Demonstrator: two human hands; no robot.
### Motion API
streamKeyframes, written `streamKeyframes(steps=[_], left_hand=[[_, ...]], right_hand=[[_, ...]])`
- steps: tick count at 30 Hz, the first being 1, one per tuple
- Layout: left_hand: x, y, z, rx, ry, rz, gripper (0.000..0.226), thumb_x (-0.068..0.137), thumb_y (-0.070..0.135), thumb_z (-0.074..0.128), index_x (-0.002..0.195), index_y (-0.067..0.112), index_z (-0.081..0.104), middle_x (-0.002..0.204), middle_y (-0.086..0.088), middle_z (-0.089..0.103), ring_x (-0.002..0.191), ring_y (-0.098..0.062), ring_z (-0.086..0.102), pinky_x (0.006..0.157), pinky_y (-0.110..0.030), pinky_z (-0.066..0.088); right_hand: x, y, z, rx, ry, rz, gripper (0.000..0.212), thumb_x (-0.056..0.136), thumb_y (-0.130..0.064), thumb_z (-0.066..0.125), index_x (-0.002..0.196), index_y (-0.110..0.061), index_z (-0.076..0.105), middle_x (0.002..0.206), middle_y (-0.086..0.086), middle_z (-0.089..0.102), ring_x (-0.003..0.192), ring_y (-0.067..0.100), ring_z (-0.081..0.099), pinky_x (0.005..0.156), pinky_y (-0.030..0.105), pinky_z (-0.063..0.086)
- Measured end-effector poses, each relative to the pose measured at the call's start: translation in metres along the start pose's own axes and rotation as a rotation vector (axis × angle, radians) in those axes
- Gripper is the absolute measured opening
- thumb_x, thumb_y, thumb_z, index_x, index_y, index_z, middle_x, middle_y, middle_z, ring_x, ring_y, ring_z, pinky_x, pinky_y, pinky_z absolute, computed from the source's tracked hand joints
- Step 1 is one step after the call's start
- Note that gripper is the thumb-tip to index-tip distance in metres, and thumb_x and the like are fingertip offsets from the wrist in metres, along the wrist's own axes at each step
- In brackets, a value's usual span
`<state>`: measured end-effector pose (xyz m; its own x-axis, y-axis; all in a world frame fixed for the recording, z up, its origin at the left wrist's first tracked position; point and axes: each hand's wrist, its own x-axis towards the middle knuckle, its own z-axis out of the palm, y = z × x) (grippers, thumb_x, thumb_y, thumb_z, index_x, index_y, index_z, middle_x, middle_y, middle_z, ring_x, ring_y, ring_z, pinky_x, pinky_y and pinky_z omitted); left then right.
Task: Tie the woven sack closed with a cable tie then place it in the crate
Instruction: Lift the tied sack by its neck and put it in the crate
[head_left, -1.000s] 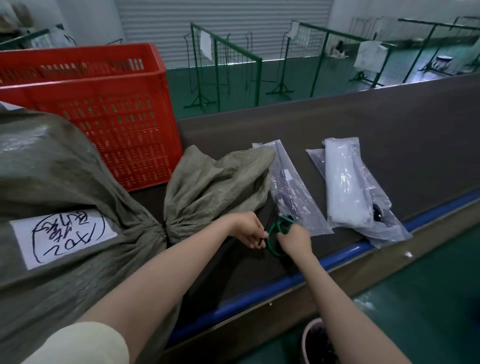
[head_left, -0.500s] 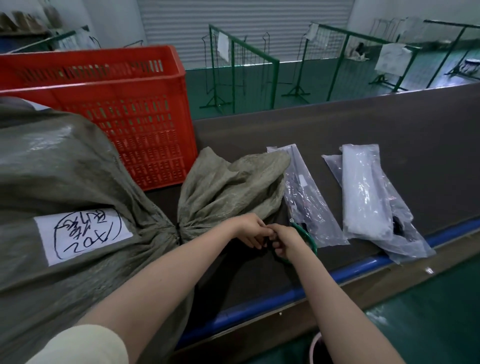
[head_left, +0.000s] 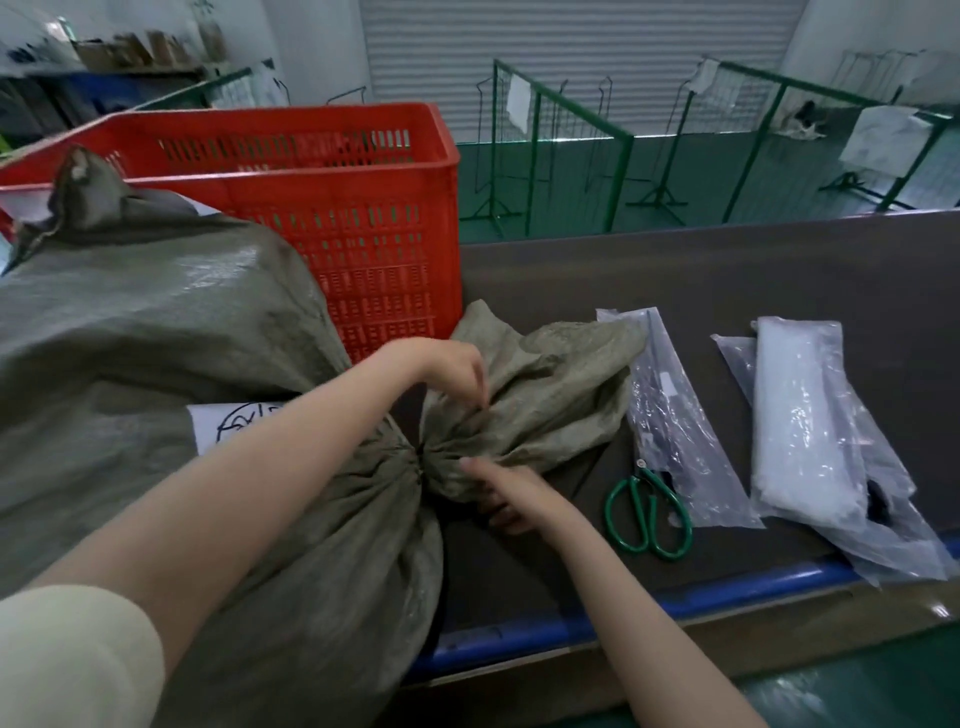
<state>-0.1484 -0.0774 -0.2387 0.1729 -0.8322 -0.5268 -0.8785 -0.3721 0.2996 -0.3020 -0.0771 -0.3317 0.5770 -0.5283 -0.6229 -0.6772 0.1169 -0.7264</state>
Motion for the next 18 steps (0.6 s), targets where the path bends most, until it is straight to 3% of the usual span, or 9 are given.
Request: streamKeyframes(steps=[2, 3, 6, 8, 10, 13, 16, 18], left_hand=[[-0.013, -0.03, -0.007, 0.255, -0.103, -0.138, 0.041, 0.079, 0.01, 0.057, 0.119, 0.012, 0.061, 0.12, -0.008, 0.064, 0.103, -0.023, 0.059, 0.088, -0.035, 0.049], [-0.019, -0.045, -0.006, 0.324, -0.184, -0.217, 0.049, 0.079, 0.016, 0.061, 0.127, 0.013, 0.055, 0.128, -0.008, 0.058, 0.111, -0.024, 0.056, 0.092, -0.033, 0.047], [-0.035, -0.085, 0.002, 0.349, -0.251, -0.343, 0.054, 0.081, 0.035, 0.064, 0.13, 0.016, 0.052, 0.134, -0.005, 0.053, 0.111, -0.023, 0.053, 0.095, -0.034, 0.045], [-0.043, -0.096, 0.004, 0.353, -0.084, -0.29, 0.038, 0.083, 0.033, 0.063, 0.117, 0.016, 0.063, 0.123, -0.006, 0.062, 0.099, -0.023, 0.057, 0.084, -0.035, 0.048], [-0.051, -0.099, -0.002, 0.392, 0.102, -0.243, 0.026, 0.085, 0.029, 0.059, 0.107, 0.017, 0.067, 0.116, -0.006, 0.065, 0.101, -0.026, 0.06, 0.076, -0.034, 0.047], [-0.07, -0.109, -0.023, 0.347, 0.286, -0.231, 0.021, 0.089, 0.023, 0.053, 0.104, 0.019, 0.067, 0.116, -0.004, 0.066, 0.106, -0.025, 0.058, 0.076, -0.032, 0.045], [-0.099, -0.128, -0.045, 0.262, 0.439, -0.277, 0.025, 0.091, 0.018, 0.045, 0.107, 0.02, 0.065, 0.115, 0.005, 0.068, 0.108, -0.018, 0.058, 0.083, -0.037, 0.051], [-0.12, -0.14, -0.057, 0.228, 0.57, -0.306, 0.025, 0.092, 0.019, 0.044, 0.107, 0.02, 0.063, 0.115, 0.005, 0.067, 0.108, -0.019, 0.058, 0.082, -0.039, 0.051]], right_hand=[[0.0, -0.014, 0.022, -0.043, -0.211, 0.041, 0.073, 0.074, -0.064, 0.057, 0.13, -0.019, 0.046, 0.122, 0.008, 0.057, 0.103, 0.023, 0.056, 0.081, 0.032, 0.042], [-0.001, -0.019, 0.032, -0.033, -0.237, 0.036, 0.077, 0.072, -0.06, 0.063, 0.132, -0.017, 0.043, 0.126, 0.009, 0.056, 0.105, 0.022, 0.056, 0.08, 0.032, 0.042], [0.017, -0.029, 0.059, 0.081, -0.077, -0.045, 0.073, 0.054, -0.037, 0.082, 0.115, -0.003, 0.059, 0.109, 0.008, 0.066, 0.089, 0.02, 0.064, 0.074, 0.031, 0.053], [0.035, -0.032, 0.069, 0.096, 0.052, -0.09, 0.08, 0.032, -0.035, 0.079, 0.105, -0.006, 0.066, 0.103, 0.01, 0.072, 0.091, 0.026, 0.068, 0.081, 0.04, 0.058], [0.041, -0.044, 0.071, 0.115, 0.153, -0.147, 0.077, 0.028, -0.032, 0.074, 0.1, -0.007, 0.067, 0.101, 0.011, 0.073, 0.093, 0.028, 0.069, 0.084, 0.042, 0.058], [0.028, -0.077, 0.067, 0.136, 0.28, -0.253, 0.055, 0.043, -0.022, 0.07, 0.096, -0.006, 0.066, 0.099, 0.011, 0.072, 0.096, 0.027, 0.067, 0.084, 0.033, 0.054], [0.011, -0.112, 0.066, 0.105, 0.366, -0.415, 0.021, 0.058, -0.014, 0.071, 0.077, -0.012, 0.061, 0.073, 0.002, 0.068, 0.08, 0.021, 0.065, 0.068, 0.025, 0.046], [-0.006, -0.139, 0.067, 0.073, 0.399, -0.542, 0.012, 0.064, -0.013, 0.069, 0.067, -0.016, 0.057, 0.059, -0.005, 0.058, 0.069, 0.016, 0.058, 0.055, 0.02, 0.037]])
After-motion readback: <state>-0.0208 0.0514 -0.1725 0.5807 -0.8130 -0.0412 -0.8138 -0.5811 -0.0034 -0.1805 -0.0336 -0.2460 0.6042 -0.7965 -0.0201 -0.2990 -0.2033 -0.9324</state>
